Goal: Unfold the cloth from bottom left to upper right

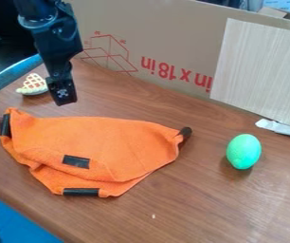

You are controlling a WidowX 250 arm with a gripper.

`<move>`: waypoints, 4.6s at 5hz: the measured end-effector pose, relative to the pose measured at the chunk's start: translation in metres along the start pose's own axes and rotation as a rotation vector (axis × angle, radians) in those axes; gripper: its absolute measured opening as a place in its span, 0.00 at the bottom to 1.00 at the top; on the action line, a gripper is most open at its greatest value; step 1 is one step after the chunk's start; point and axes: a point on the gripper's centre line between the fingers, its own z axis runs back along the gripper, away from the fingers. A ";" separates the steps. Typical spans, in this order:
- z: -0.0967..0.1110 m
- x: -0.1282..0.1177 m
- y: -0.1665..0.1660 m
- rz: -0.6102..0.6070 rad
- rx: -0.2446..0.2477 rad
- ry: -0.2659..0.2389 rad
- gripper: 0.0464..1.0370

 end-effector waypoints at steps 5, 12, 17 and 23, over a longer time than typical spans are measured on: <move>-0.058 -0.002 -0.043 -0.179 -0.085 -0.058 0.96; -0.098 -0.022 -0.061 -0.281 -0.111 -0.090 0.96; -0.099 -0.019 -0.067 -0.304 -0.111 -0.117 0.01; -0.048 -0.006 0.039 -0.022 -0.053 -0.234 0.00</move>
